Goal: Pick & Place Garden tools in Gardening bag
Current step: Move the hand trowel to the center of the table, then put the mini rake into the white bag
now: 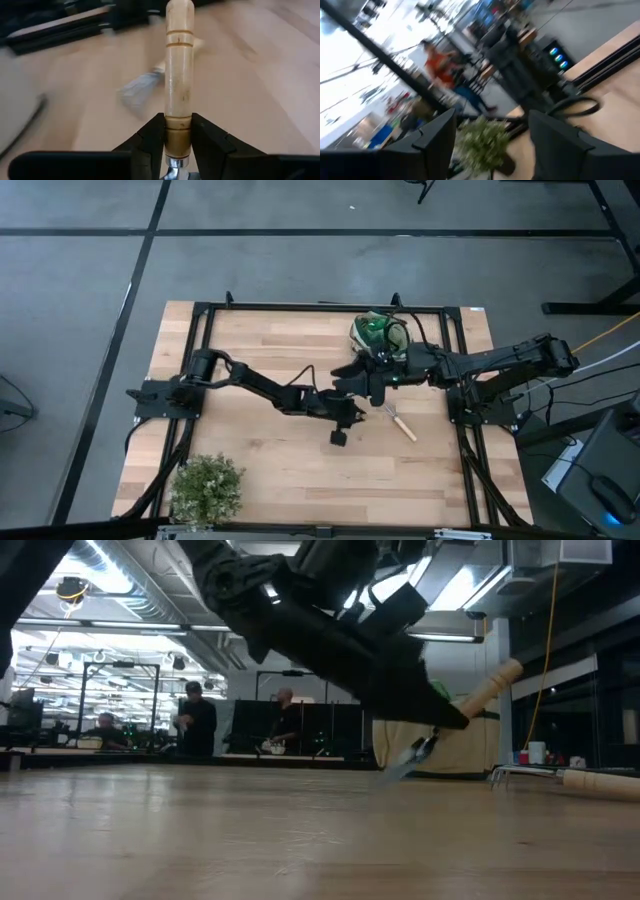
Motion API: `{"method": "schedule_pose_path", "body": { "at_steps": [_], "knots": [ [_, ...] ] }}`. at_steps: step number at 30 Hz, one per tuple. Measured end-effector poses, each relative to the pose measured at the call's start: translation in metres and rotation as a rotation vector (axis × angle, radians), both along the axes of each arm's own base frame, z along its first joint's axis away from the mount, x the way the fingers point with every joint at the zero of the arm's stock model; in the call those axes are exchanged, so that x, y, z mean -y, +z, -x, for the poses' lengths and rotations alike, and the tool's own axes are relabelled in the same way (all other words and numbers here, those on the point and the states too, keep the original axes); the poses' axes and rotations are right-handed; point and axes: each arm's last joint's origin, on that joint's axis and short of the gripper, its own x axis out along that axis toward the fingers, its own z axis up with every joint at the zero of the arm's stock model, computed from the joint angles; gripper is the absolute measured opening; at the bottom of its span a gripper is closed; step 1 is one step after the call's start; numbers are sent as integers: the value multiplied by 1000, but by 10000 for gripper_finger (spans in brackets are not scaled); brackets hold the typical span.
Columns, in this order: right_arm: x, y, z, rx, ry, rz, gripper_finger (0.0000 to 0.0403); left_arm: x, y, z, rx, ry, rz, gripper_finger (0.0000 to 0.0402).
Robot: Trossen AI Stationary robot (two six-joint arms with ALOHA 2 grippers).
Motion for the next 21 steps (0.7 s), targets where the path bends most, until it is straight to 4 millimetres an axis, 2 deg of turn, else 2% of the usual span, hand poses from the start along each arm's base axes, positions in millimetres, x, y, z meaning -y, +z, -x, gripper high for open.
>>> {"method": "schedule_pose_path", "body": {
  "at_steps": [4, 9, 13, 17, 21],
  "knots": [
    [-3, -1, 0, -12, 81, 6, 252, -2, 8, -2, 31, 125, 78, 109],
    [-5, -2, 1, -13, 126, 40, 252, 1, 20, -1, 60, 138, 133, 148],
    [-5, -3, 1, -22, 153, 50, 252, 4, 20, 0, 56, 143, 143, 177],
    [-5, -4, 1, -30, 156, 50, 252, 4, 23, 0, 63, 126, 123, 189],
    [-5, -4, 1, -30, 155, 50, 252, 8, 25, 1, 74, 155, 217, 191]
  ]
}}
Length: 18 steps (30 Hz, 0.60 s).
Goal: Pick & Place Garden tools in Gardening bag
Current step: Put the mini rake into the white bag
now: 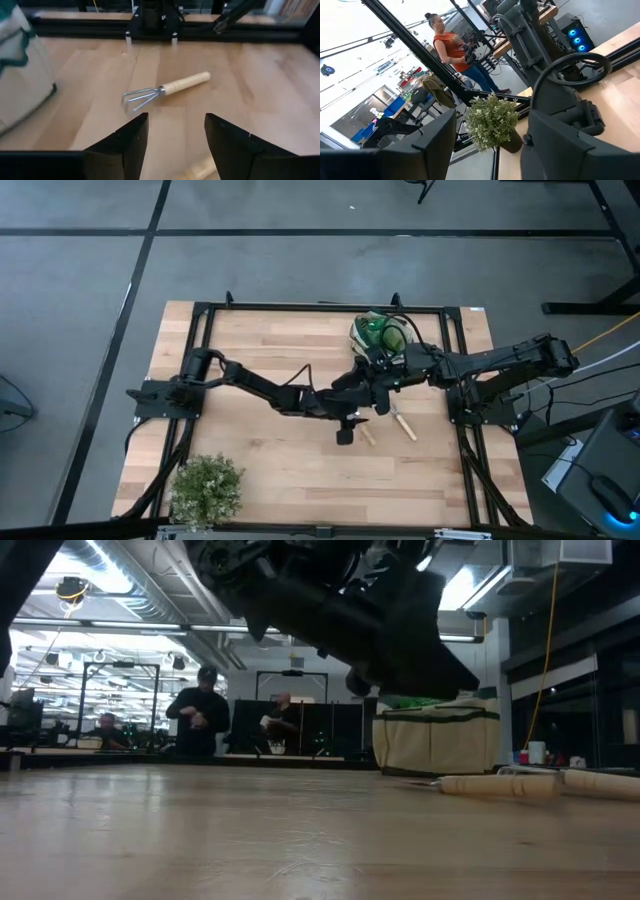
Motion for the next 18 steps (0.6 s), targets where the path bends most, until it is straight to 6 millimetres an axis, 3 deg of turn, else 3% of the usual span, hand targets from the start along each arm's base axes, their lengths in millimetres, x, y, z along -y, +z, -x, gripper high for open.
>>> {"method": "schedule_pose_path", "body": {
  "at_steps": [5, 9, 14, 18],
  "knots": [
    [0, -3, 0, -26, 15, 3, 252, 7, 8, 2, 21, 4, 158, 189],
    [0, -6, 0, -66, 15, 8, 252, 12, 23, 7, 36, -128, 172, 191],
    [-1, -10, 1, -100, 16, 12, 252, 10, 42, 26, 61, -311, 167, 189],
    [0, -11, 1, -114, 15, 13, 252, 4, 44, 54, 41, -271, 174, 191]
  ]
}}
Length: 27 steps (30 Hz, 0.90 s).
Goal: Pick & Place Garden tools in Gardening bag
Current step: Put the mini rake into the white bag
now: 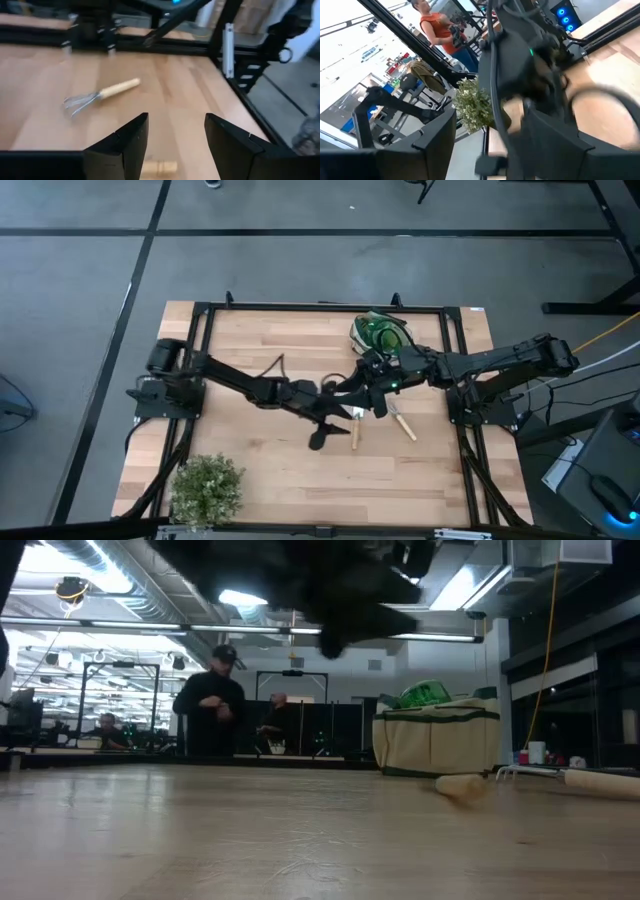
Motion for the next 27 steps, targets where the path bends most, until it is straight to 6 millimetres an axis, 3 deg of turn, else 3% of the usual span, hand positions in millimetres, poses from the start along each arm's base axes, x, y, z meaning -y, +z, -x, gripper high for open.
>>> {"method": "schedule_pose_path", "body": {
  "at_steps": [5, 15, 27],
  "knots": [
    [0, -1, 0, -11, 0, 1, 252, -5, 7, 44, 4, 106, -1, 189],
    [0, -8, 1, -82, 0, 11, 252, -18, 32, 133, 172, 164, -4, 189],
    [0, -18, 4, -189, -2, 25, 252, -33, 22, 218, 325, 235, 20, 190]
  ]
}}
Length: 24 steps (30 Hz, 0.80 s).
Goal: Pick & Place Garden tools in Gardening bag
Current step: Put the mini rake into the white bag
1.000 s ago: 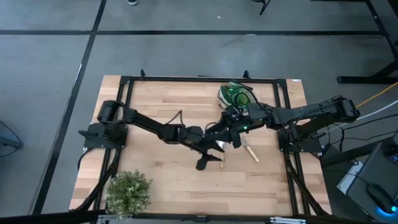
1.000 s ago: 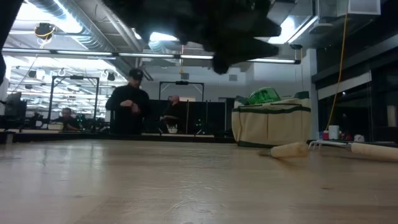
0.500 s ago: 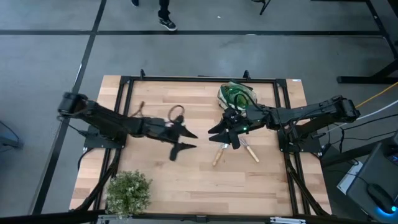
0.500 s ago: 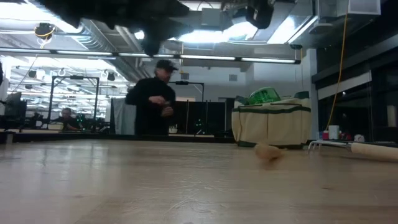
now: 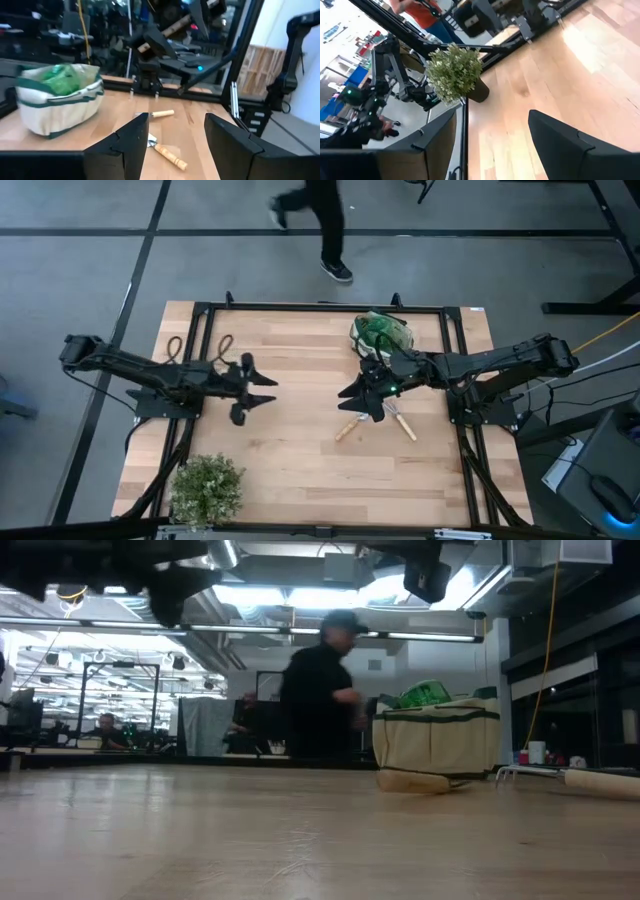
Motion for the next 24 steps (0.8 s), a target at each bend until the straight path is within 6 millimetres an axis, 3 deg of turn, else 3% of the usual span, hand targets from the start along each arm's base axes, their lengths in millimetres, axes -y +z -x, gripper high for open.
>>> {"method": "schedule_pose_path", "body": {
  "at_steps": [11, 15, 24],
  "knots": [
    [0, -8, 3, -91, 0, 12, 252, -9, -27, 48, 149, 54, 52, 191],
    [1, -9, 4, -102, 0, 13, 252, -10, -38, 57, 186, 57, 57, 191],
    [3, -9, 3, -86, -64, 83, 252, -20, -41, 72, 177, 128, 6, 191]
  ]
}}
